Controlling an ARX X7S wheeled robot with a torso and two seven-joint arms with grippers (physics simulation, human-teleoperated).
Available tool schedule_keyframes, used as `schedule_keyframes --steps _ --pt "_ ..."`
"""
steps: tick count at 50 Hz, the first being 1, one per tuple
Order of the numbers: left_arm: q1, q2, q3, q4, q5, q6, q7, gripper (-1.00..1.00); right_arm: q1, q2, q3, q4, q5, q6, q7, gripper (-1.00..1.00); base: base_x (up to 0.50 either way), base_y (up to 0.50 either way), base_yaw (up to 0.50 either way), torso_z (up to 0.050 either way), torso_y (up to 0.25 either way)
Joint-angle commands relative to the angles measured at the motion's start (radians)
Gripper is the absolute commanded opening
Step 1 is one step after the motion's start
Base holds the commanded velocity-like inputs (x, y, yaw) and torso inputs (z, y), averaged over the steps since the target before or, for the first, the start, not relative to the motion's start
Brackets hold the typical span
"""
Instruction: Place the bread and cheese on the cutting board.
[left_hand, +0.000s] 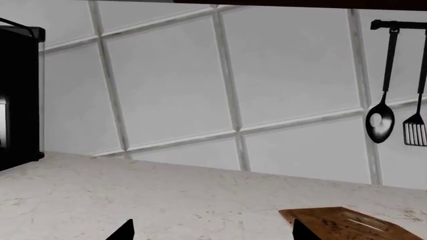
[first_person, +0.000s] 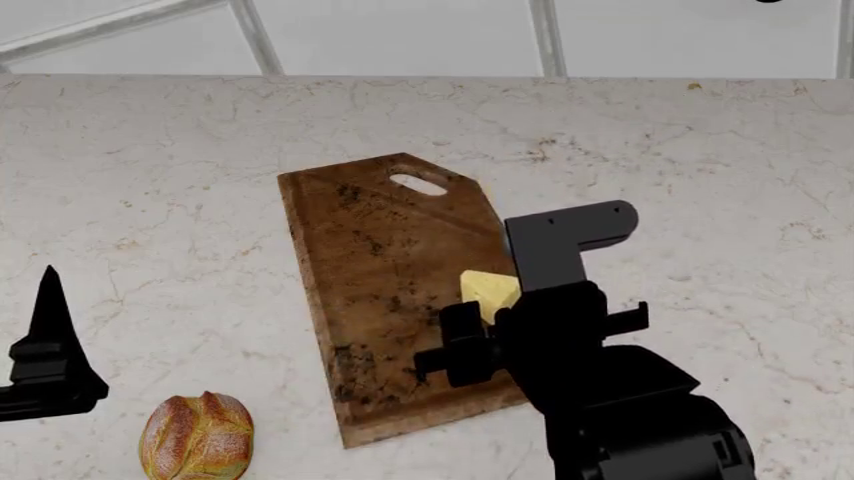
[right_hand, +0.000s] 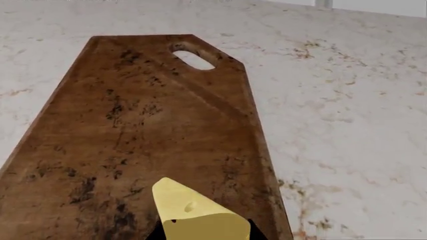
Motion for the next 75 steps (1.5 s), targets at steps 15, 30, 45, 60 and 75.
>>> schedule_keyframes --steps 15,30,45,60,75 --pt "0.004 -0.002 0.008 -0.006 -0.009 0.014 -0.002 1.00 -0.024 0.012 -0.011 -0.032 -0.018 0.012 0.008 1.00 0.00 0.00 0.00 0.000 0.000" --pt "0.002 -0.010 0.000 0.014 -0.027 0.002 -0.011 1.00 0.007 0.049 0.031 -0.288 0.027 0.142 0.081 1.00 0.00 0.00 0.00 0.000 0.000" --pt "-0.101 -0.078 0.021 0.319 -0.131 -0.475 -0.140 1.00 -0.105 0.119 0.130 -0.651 0.090 0.204 0.175 1.00 0.00 0.00 0.00 0.000 0.000" --pt "-0.412 0.021 -0.300 0.344 -0.905 -1.079 -0.396 1.00 -0.250 0.187 0.194 -1.011 0.113 0.269 0.296 1.00 0.00 0.00 0.00 0.000 0.000" --pt "-0.432 0.014 -0.278 0.264 -1.264 -1.107 -0.639 1.00 -0.363 0.194 0.239 -1.106 0.109 0.195 0.324 1.00 0.00 0.00 0.00 0.000 0.000"
